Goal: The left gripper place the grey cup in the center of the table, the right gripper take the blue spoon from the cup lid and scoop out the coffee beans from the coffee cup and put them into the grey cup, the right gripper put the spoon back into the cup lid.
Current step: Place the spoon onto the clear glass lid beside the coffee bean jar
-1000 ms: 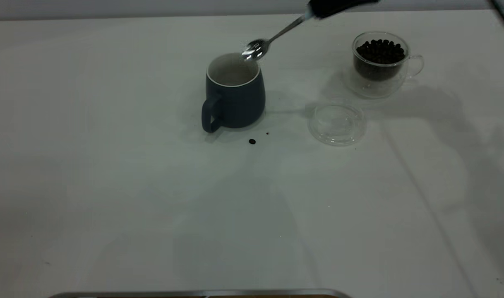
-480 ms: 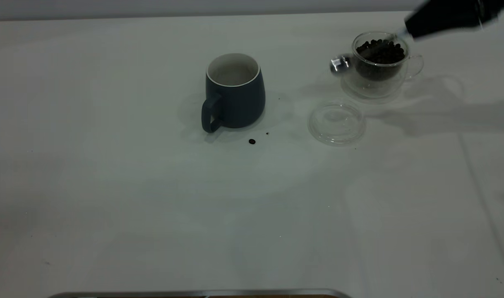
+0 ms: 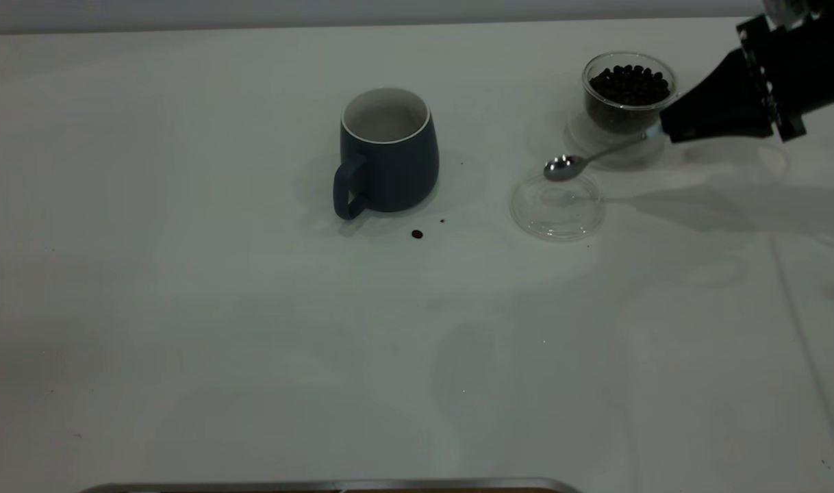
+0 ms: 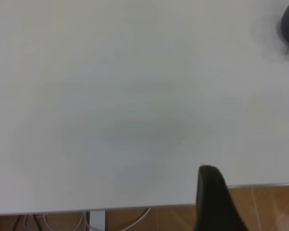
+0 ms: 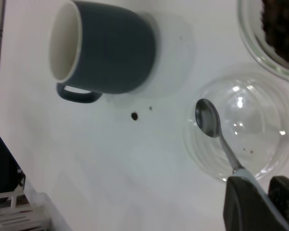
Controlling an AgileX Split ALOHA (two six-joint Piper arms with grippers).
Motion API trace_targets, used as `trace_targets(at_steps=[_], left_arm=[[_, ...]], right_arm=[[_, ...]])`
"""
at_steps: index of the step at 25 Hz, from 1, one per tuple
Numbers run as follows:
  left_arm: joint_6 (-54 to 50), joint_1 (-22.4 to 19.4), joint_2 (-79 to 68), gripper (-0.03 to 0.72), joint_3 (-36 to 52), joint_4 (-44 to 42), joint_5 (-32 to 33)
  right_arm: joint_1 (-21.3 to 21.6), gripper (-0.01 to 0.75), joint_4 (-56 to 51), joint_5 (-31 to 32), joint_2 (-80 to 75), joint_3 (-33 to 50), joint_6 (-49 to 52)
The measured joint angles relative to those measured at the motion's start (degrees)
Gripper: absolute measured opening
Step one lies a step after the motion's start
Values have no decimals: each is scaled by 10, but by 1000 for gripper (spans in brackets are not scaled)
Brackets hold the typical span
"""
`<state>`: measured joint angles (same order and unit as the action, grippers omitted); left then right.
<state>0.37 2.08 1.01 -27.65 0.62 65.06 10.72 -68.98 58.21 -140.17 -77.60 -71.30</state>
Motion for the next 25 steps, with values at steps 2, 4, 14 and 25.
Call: trace_targets(at_steps=[2,4,14,25], left_arm=[[0,0,0,475,0,0,0],[0,0,0,475,0,0,0],[1,0,0,475,0,0,0],[1,0,0,475,0,0,0]], right_arm=[[0,101,-1,-2,-10,0,1],[0,101,-3,-2,-19,0,1],[-27,103,-55,-7,-59,0,2],[-44,273,-74,-45,-85,0,2]])
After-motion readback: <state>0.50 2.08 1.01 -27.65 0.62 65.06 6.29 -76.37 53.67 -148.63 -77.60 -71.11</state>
